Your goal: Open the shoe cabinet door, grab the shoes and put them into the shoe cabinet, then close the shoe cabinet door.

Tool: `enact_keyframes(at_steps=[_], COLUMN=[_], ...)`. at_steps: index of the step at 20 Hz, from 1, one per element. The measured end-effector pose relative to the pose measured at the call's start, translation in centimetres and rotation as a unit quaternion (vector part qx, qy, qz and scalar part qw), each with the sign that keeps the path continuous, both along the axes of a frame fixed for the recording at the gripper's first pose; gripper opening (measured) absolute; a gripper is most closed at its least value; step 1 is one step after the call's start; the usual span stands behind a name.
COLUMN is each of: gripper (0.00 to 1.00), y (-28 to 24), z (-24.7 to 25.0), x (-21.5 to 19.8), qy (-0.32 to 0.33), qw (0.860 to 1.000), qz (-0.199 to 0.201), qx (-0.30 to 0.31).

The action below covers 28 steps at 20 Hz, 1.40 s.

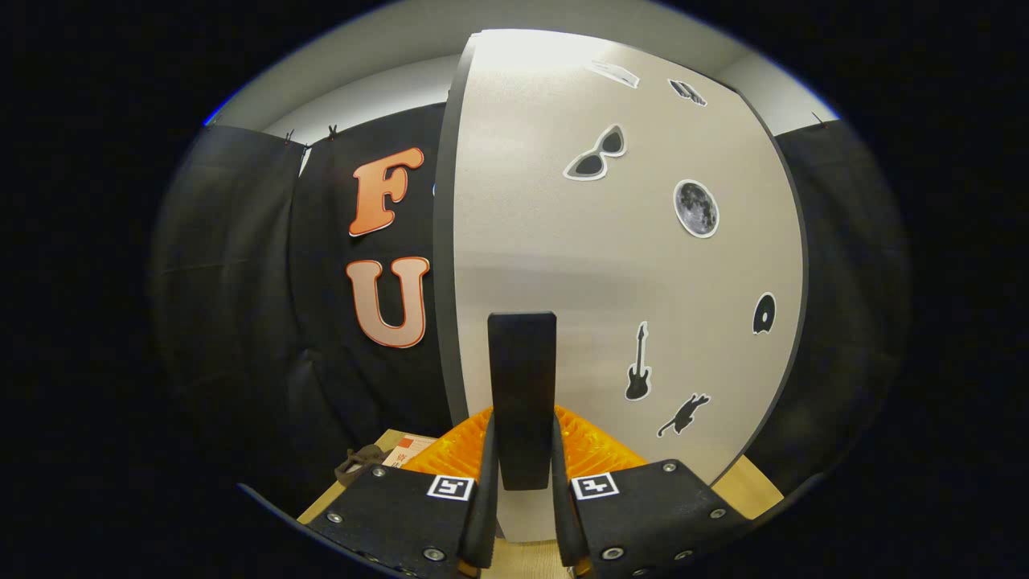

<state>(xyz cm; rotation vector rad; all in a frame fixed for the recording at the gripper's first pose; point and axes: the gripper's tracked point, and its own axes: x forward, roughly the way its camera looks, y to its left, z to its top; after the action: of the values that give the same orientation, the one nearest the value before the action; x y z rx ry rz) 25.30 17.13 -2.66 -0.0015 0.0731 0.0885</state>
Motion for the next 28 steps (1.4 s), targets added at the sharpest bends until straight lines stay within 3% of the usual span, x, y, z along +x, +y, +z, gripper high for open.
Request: enact_keyframes(at_steps=[28], gripper=[0.20], y=[-7.9], z=[0.5], x=[-9.5], qy=[0.019], qw=[0.999], qz=[-0.025], qx=[0.020])
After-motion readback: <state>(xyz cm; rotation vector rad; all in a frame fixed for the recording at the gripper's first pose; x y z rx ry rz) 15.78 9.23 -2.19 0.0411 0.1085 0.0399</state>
